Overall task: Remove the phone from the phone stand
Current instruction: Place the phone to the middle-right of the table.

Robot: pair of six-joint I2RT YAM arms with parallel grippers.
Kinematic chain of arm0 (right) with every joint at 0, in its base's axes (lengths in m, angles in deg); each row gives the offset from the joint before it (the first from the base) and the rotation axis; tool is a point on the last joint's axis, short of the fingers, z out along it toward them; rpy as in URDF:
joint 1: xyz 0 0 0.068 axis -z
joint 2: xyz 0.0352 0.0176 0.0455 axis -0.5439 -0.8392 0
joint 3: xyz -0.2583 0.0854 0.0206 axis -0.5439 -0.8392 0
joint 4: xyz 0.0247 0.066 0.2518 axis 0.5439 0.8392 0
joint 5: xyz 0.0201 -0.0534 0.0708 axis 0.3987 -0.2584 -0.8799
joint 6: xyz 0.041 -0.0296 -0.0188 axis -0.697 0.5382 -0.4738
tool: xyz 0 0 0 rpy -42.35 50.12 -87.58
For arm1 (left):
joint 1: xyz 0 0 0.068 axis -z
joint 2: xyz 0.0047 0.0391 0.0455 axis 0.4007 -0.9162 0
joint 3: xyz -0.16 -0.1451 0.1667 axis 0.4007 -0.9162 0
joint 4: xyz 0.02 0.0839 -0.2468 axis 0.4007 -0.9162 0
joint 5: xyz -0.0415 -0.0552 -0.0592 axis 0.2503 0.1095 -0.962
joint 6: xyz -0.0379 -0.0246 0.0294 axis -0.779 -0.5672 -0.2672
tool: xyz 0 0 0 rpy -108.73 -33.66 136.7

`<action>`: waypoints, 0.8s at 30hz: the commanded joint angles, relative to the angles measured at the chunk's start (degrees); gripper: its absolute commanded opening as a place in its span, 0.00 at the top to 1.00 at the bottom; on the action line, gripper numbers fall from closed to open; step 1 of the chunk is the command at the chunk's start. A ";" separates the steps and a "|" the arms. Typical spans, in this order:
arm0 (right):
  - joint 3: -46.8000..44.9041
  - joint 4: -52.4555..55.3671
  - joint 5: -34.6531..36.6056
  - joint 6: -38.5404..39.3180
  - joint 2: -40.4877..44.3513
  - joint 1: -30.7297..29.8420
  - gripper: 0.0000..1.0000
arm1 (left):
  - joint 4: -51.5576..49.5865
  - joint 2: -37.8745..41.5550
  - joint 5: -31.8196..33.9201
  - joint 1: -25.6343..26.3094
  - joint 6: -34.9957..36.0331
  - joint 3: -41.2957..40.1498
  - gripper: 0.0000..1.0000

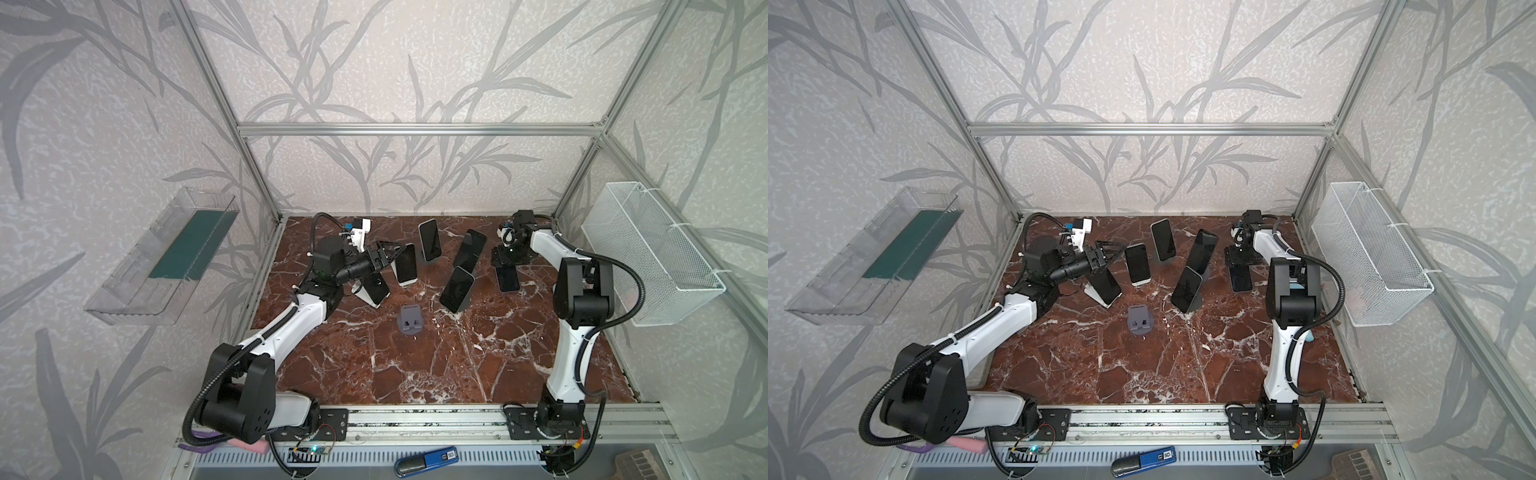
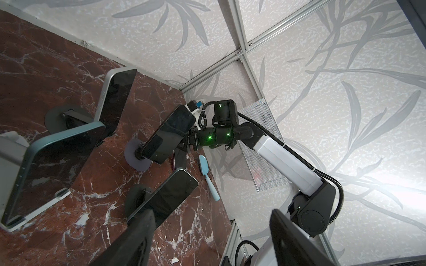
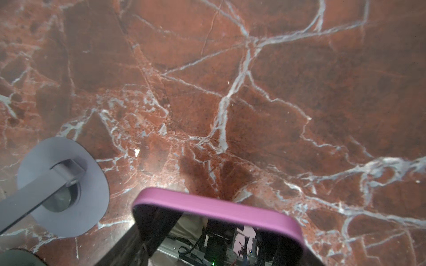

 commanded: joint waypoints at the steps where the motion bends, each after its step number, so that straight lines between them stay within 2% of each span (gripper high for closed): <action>1: 3.45 4.11 -0.91 0.04 -3.11 0.28 0.31 | 3.36 -0.08 -1.82 0.19 -0.90 0.95 0.21; 5: 0.89 1.98 0.10 -0.84 -2.21 0.35 0.29 | 4.30 -0.26 -2.10 0.16 -1.48 0.82 0.21; 10: 1.05 3.87 -0.27 -1.00 -3.45 0.34 0.28 | 9.54 -0.31 -2.41 0.16 -4.53 -0.37 0.21; 17: 0.48 2.97 -1.69 -2.88 -3.93 0.32 0.28 | 11.08 -0.88 -1.89 0.16 -5.37 -0.84 0.21; 24: 0.65 4.20 0.27 -3.41 -5.08 0.37 0.26 | 13.64 -0.84 -2.42 0.16 -6.31 -1.23 0.21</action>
